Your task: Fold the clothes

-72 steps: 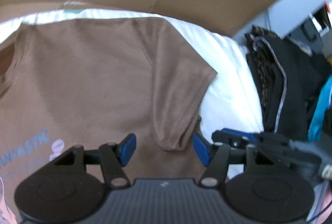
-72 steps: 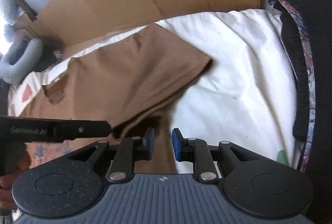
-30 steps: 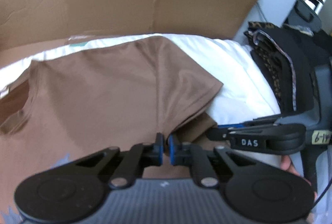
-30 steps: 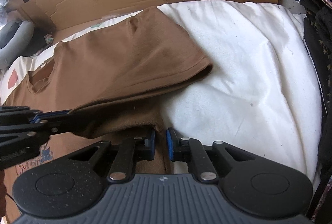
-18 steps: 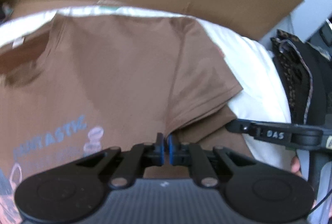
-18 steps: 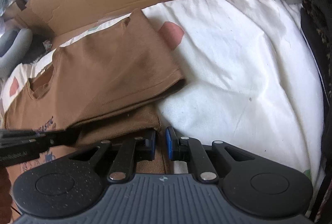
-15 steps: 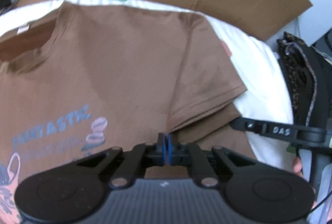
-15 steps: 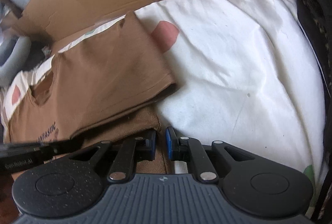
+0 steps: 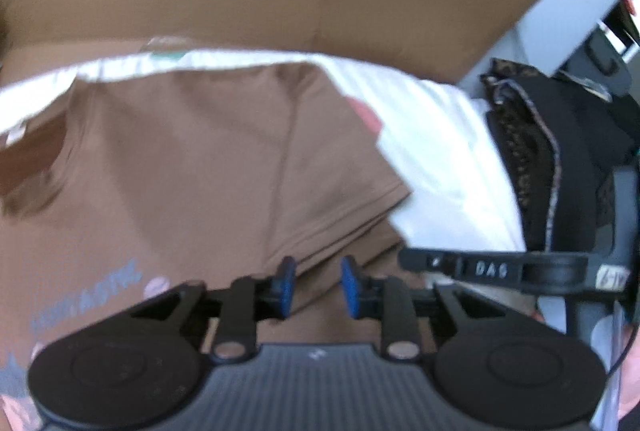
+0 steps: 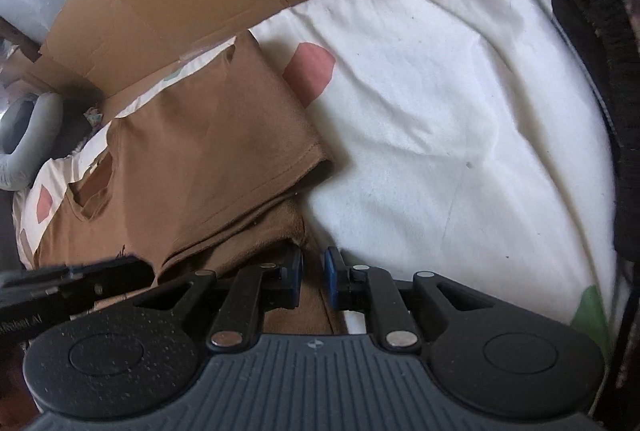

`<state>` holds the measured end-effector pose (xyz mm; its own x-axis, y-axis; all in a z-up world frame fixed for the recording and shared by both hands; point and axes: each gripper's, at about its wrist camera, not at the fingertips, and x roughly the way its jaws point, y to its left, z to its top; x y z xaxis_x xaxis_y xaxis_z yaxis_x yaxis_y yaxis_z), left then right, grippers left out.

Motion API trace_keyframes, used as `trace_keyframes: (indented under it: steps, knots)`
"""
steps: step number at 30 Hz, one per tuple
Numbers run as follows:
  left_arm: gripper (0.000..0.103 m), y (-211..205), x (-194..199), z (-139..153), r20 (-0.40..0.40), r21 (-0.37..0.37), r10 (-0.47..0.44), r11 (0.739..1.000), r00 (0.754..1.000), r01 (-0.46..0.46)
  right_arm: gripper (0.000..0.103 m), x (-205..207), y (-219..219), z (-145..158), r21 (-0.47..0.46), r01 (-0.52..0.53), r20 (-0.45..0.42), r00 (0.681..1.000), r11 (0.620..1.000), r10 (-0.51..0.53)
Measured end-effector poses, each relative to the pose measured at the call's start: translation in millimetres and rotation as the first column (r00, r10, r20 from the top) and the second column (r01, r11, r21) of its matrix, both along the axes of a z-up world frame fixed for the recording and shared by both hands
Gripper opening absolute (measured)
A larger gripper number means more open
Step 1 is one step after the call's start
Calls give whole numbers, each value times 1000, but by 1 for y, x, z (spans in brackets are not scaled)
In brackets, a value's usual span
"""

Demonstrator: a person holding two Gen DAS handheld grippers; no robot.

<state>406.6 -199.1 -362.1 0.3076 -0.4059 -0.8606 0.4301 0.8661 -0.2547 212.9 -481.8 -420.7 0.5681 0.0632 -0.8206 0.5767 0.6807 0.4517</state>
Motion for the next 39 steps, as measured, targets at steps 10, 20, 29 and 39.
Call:
trace_keyframes:
  steps: [10, 20, 29, 39]
  knots:
    - [39, -66, 8, -7, 73, -3, -109, 994, 991, 110, 15, -34, -7, 6, -27, 34, -11, 999, 999, -35]
    - [43, -99, 11, -21, 108, 14, -158, 987, 982, 157, 15, -40, -7, 3, -25, 43, -8, 999, 999, -43]
    - [43, -122, 22, -48, 52, 87, -101, 992, 994, 96, 16, -41, -7, -1, -30, 36, -9, 999, 999, -36]
    - [14, -112, 26, -53, 35, 60, -24, 998, 999, 22, 16, -42, -7, -5, -15, 39, -11, 999, 999, -39]
